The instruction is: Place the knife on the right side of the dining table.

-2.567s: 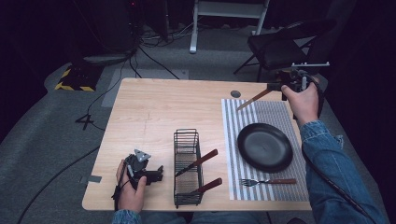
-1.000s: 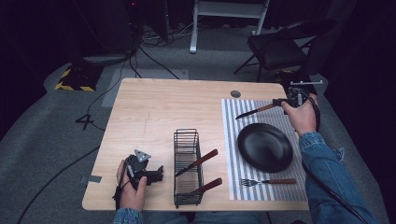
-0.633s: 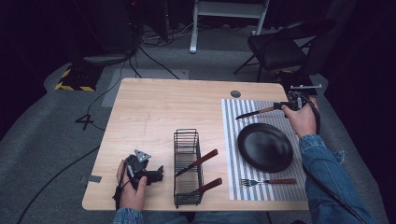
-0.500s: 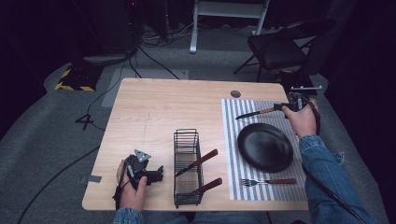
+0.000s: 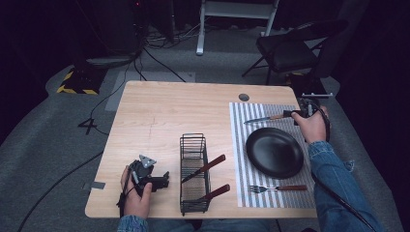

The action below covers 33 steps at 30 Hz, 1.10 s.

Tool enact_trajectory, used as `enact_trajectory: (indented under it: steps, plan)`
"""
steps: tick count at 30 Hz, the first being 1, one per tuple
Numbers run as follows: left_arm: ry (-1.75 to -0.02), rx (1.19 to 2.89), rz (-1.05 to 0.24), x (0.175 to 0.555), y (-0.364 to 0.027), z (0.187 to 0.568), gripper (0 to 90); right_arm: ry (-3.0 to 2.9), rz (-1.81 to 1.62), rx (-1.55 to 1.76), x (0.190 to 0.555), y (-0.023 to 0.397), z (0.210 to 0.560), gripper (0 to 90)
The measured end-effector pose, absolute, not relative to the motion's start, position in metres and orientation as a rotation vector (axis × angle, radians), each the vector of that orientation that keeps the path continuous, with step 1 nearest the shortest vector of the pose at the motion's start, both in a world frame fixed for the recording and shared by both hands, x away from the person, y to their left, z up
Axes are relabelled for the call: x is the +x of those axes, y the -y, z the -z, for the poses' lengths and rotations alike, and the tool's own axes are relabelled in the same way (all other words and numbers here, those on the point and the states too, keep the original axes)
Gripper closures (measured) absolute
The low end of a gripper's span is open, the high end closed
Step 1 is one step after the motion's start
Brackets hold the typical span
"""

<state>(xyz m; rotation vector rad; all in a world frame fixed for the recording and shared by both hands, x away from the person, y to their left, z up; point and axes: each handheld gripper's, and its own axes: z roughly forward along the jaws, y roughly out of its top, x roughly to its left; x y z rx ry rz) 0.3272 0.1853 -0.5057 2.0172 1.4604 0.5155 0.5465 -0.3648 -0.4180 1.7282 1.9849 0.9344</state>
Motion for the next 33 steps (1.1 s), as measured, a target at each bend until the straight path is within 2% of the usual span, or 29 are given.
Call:
enact_trajectory:
  steps: [33]
  plan:
    - [-1.461, 2.015, -0.514, 0.327, -0.185, 0.506, 0.0, -1.957, -0.853, 1.804, 0.558, 0.376, 0.455, 45.4]
